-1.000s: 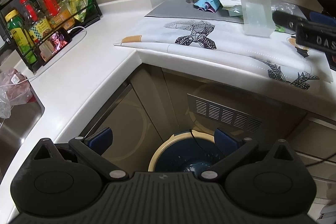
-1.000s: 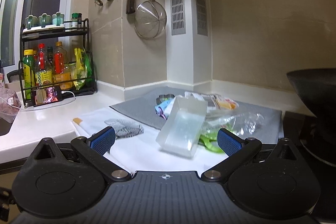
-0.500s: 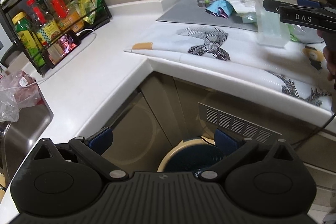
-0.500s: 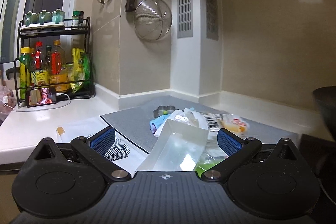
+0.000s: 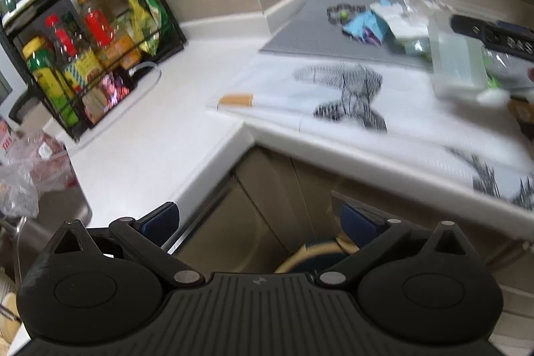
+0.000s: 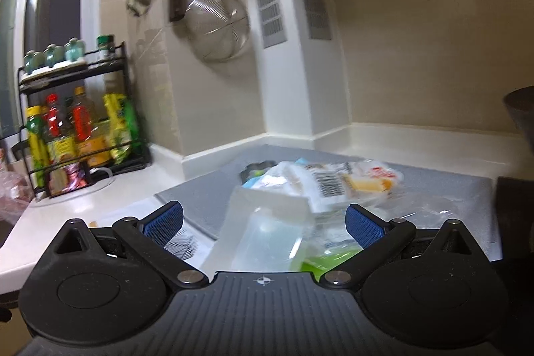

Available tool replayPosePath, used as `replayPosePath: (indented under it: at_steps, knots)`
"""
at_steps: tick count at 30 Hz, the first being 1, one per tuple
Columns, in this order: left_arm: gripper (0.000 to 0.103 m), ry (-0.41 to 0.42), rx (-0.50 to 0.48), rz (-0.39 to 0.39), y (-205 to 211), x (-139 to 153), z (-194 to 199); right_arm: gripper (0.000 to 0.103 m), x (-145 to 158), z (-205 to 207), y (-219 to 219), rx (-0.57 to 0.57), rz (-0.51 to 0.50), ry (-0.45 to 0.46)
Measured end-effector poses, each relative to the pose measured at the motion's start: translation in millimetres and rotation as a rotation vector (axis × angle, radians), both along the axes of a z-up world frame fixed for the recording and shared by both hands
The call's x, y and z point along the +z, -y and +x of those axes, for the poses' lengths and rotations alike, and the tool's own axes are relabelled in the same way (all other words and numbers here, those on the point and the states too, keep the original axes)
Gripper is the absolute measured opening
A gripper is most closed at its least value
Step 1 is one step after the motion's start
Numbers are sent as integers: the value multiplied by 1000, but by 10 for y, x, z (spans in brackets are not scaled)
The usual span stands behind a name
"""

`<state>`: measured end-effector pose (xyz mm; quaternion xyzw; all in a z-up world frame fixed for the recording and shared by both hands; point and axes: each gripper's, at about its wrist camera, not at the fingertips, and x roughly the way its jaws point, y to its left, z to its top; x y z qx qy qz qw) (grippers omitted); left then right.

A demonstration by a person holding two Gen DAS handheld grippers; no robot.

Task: Collect trash

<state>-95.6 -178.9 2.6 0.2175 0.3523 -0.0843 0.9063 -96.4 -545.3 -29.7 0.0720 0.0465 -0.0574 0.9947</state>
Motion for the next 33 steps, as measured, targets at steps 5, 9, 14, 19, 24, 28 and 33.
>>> replayPosePath:
  at_steps: [5, 9, 14, 19, 24, 28, 33]
  knots:
    - [103, 45, -3, -14, 291, 18, 426, 103, -8, 65, 99, -57, 34, -50]
    - [103, 44, -5, -66, 527, -26, 831, 103, -51, 116, 139, -67, 51, -94]
    - [103, 113, -53, -107, 814, -3, 1195, 103, -91, 165, 150, -24, 82, -139]
    - [103, 120, -69, -98, 1044, -188, 1532, 103, -84, 228, -77, 44, -3, -158]
    - [103, 47, -111, -111, 1217, -437, 1866, 103, -92, 373, -308, 39, -118, -208]
    - [103, 22, -199, -129, 1356, -544, 2051, 103, -102, 445, -190, -27, -65, -244]
    - [103, 25, -254, -149, 1459, -572, 2225, 103, -139, 492, -2, -73, 39, -281]
